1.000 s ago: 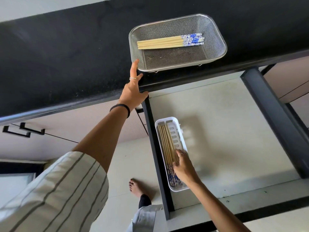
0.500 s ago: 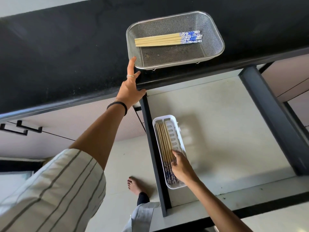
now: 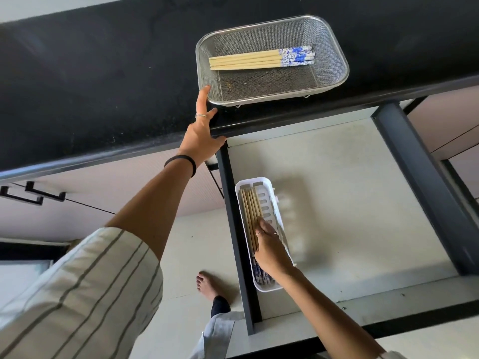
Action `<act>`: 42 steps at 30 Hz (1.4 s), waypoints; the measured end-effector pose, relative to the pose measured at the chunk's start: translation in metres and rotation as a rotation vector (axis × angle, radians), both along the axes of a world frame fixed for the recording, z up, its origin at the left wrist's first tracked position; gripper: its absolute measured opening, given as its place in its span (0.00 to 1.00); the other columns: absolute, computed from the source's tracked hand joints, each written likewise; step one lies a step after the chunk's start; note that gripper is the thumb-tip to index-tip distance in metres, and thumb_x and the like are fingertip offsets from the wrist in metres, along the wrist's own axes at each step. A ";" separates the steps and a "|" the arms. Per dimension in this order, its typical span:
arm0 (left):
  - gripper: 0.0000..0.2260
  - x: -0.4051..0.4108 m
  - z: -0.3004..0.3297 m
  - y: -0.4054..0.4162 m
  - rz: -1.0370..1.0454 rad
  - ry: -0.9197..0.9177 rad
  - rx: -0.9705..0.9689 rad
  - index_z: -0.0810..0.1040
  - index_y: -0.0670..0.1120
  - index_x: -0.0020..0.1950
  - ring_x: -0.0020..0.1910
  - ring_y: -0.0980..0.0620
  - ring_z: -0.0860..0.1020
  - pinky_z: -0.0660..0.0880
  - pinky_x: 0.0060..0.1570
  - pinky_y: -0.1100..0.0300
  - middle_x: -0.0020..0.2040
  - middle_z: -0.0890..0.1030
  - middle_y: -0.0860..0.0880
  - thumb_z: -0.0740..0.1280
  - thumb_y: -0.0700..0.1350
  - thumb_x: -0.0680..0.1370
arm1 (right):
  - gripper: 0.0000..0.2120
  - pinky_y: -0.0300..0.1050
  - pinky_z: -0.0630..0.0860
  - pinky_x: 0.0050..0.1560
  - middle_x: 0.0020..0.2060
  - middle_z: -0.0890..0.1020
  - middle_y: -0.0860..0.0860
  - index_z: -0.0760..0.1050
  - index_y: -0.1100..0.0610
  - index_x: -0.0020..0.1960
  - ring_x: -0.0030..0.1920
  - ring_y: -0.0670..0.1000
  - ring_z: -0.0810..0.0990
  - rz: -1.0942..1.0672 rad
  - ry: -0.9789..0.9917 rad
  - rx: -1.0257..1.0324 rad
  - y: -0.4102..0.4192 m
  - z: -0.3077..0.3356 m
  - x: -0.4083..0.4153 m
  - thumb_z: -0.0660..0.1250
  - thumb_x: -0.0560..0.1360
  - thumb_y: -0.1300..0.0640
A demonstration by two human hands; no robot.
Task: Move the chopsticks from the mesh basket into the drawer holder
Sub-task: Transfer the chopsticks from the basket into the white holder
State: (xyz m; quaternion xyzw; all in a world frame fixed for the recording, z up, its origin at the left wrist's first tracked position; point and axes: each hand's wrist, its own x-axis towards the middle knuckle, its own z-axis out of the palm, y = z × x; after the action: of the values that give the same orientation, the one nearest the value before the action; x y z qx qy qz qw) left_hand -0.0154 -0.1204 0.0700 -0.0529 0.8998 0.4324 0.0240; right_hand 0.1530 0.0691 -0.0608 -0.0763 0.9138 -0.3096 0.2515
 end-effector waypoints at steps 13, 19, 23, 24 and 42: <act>0.48 0.002 0.001 -0.001 -0.006 -0.010 0.018 0.38 0.55 0.78 0.62 0.44 0.78 0.72 0.63 0.55 0.74 0.67 0.41 0.68 0.31 0.74 | 0.33 0.45 0.53 0.77 0.78 0.48 0.52 0.51 0.60 0.76 0.78 0.54 0.49 0.160 0.122 0.102 0.005 -0.008 -0.004 0.55 0.73 0.72; 0.47 0.001 0.000 0.000 -0.009 -0.007 0.024 0.38 0.54 0.78 0.63 0.44 0.77 0.72 0.62 0.58 0.73 0.67 0.40 0.68 0.30 0.74 | 0.33 0.46 0.54 0.76 0.78 0.48 0.53 0.50 0.61 0.77 0.78 0.52 0.49 0.214 0.161 0.123 0.010 -0.009 0.002 0.55 0.74 0.70; 0.48 0.001 0.000 -0.001 -0.010 -0.007 0.021 0.38 0.54 0.78 0.62 0.44 0.78 0.73 0.61 0.58 0.74 0.67 0.40 0.68 0.30 0.74 | 0.32 0.47 0.55 0.76 0.78 0.47 0.53 0.52 0.62 0.76 0.78 0.52 0.48 0.213 0.151 0.126 0.009 -0.010 0.001 0.56 0.74 0.70; 0.48 0.000 -0.001 -0.002 -0.011 -0.006 0.018 0.38 0.54 0.78 0.62 0.44 0.78 0.73 0.61 0.59 0.74 0.67 0.40 0.68 0.30 0.74 | 0.32 0.47 0.55 0.76 0.78 0.47 0.53 0.52 0.62 0.76 0.78 0.53 0.48 0.207 0.150 0.126 0.007 -0.010 -0.001 0.56 0.74 0.70; 0.48 -0.001 -0.004 -0.004 -0.013 0.010 0.064 0.37 0.55 0.77 0.67 0.44 0.74 0.69 0.46 0.79 0.74 0.66 0.40 0.68 0.30 0.74 | 0.34 0.42 0.49 0.75 0.78 0.47 0.57 0.47 0.60 0.77 0.78 0.55 0.49 -0.039 0.036 0.036 0.007 -0.011 0.005 0.58 0.75 0.68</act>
State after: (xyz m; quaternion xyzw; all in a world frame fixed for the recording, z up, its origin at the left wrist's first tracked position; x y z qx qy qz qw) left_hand -0.0168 -0.1244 0.0662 -0.0439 0.8860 0.4609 0.0243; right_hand 0.1584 0.0765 -0.0720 -0.0597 0.9249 -0.2966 0.2302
